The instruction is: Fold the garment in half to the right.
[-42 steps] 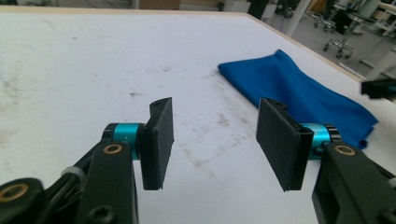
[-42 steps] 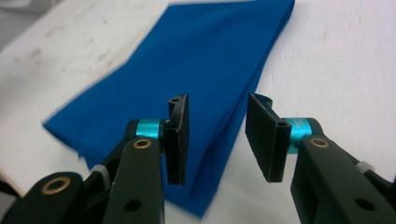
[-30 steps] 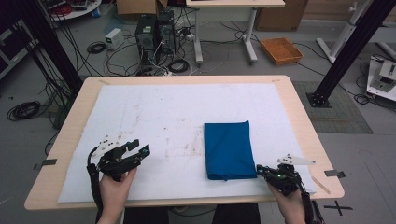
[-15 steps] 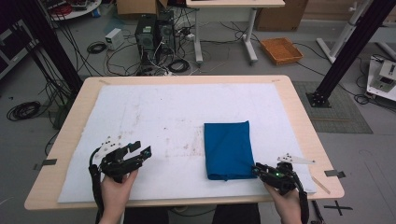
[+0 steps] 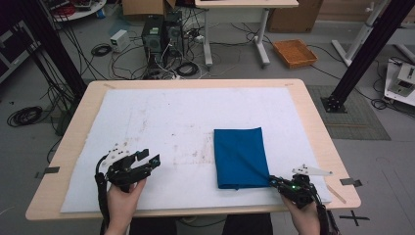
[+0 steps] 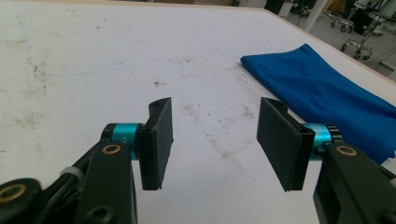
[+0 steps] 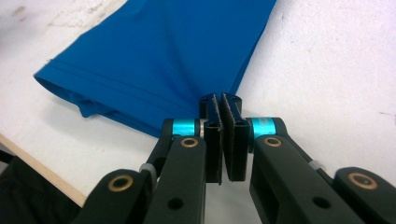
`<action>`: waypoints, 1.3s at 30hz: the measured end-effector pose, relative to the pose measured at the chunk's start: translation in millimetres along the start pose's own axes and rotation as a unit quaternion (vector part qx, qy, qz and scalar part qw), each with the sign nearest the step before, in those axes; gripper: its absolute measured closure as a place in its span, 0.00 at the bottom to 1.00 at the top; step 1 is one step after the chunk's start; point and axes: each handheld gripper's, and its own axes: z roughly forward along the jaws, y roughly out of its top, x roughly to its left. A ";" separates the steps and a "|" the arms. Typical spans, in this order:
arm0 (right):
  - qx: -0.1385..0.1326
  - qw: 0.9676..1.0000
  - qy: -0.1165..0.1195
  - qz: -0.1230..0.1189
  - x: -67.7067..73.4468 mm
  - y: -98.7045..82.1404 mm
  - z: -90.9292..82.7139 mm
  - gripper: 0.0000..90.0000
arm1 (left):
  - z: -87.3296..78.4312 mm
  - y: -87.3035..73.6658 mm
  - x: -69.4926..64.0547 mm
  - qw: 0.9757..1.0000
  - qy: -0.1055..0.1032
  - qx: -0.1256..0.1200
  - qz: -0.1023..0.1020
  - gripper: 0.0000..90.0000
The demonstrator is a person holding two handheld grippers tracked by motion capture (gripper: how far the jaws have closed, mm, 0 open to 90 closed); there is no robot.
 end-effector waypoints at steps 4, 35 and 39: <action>-0.017 1.000 -0.003 -0.007 -1.7 4.9 -3.6 0.76 | -1.1 2.4 0.6 1.000 -0.006 -0.003 0.007 0.49; -0.128 0.990 -0.019 -0.052 -31.6 95.5 -19.2 0.41 | -0.9 47.4 -0.4 0.993 -0.057 -0.045 0.094 0.41; -0.134 0.989 -0.022 -0.051 -34.1 95.2 -23.6 0.41 | -1.8 45.6 4.0 0.993 -0.052 -0.046 0.092 0.41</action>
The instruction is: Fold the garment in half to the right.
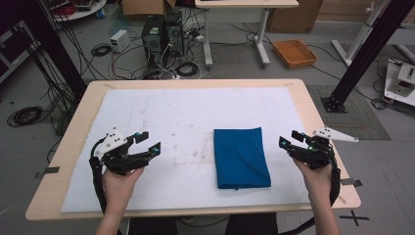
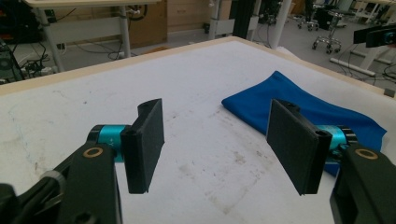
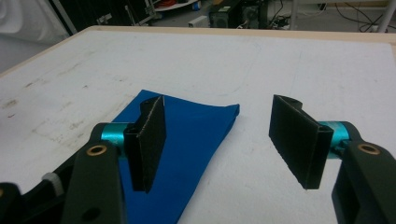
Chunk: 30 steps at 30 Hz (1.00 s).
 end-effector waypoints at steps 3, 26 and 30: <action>-0.001 1.000 0.000 0.002 -1.4 -0.1 -0.5 0.41 | 0.0 -1.3 -0.1 1.000 0.004 0.002 0.000 0.41; 0.005 1.000 0.002 0.002 -1.6 -1.6 3.8 0.40 | -0.2 -7.1 3.6 1.000 0.015 0.017 -0.004 0.41; 0.006 1.000 0.003 0.004 -1.8 -2.2 4.4 0.40 | 1.9 -8.6 3.5 1.000 0.015 0.020 -0.005 0.41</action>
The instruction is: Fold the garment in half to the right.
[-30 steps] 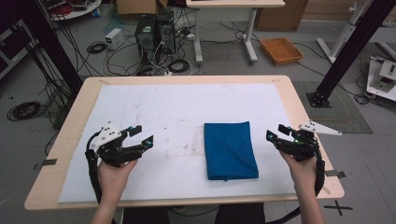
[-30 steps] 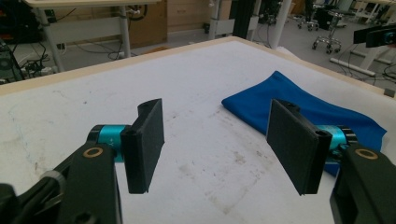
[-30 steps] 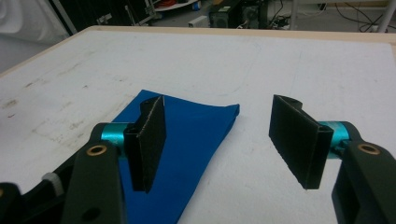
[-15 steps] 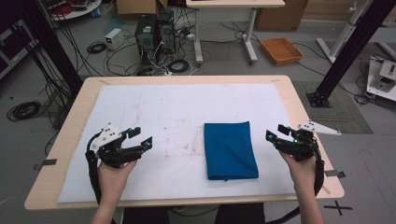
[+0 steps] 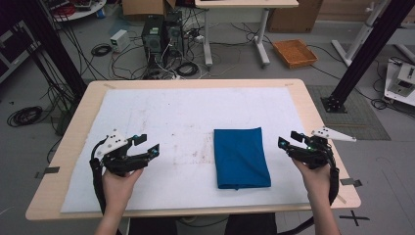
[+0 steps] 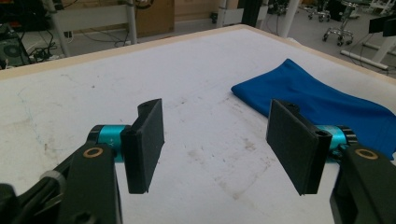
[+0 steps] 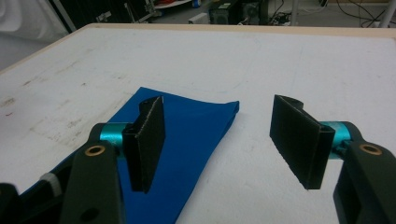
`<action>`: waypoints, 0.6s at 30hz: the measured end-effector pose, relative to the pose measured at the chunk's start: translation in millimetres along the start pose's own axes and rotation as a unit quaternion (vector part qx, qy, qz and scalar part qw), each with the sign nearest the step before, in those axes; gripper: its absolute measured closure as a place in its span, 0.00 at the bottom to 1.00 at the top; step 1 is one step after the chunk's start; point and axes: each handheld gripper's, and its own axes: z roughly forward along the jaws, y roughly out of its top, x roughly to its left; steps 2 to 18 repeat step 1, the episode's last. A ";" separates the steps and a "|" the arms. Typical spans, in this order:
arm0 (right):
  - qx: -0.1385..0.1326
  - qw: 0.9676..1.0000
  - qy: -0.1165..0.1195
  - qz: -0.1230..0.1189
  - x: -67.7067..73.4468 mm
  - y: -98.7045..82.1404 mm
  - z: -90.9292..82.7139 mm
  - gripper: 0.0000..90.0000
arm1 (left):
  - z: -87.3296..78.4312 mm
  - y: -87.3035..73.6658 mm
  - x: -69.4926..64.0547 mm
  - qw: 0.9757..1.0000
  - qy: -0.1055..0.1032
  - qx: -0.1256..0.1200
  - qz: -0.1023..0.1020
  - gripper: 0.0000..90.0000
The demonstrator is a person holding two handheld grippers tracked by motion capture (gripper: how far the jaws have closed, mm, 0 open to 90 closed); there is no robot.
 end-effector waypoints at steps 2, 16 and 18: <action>0.001 1.000 0.000 0.002 0.0 -0.3 0.0 0.40 | 0.8 -0.3 -0.2 1.000 0.001 0.001 -0.001 0.41; 0.001 1.000 0.000 0.002 0.0 -0.3 0.0 0.40 | 0.8 -0.3 -0.2 1.000 0.001 0.001 -0.001 0.41; 0.001 1.000 0.000 0.002 0.0 -0.3 0.0 0.40 | 0.8 -0.3 -0.2 1.000 0.001 0.001 -0.001 0.41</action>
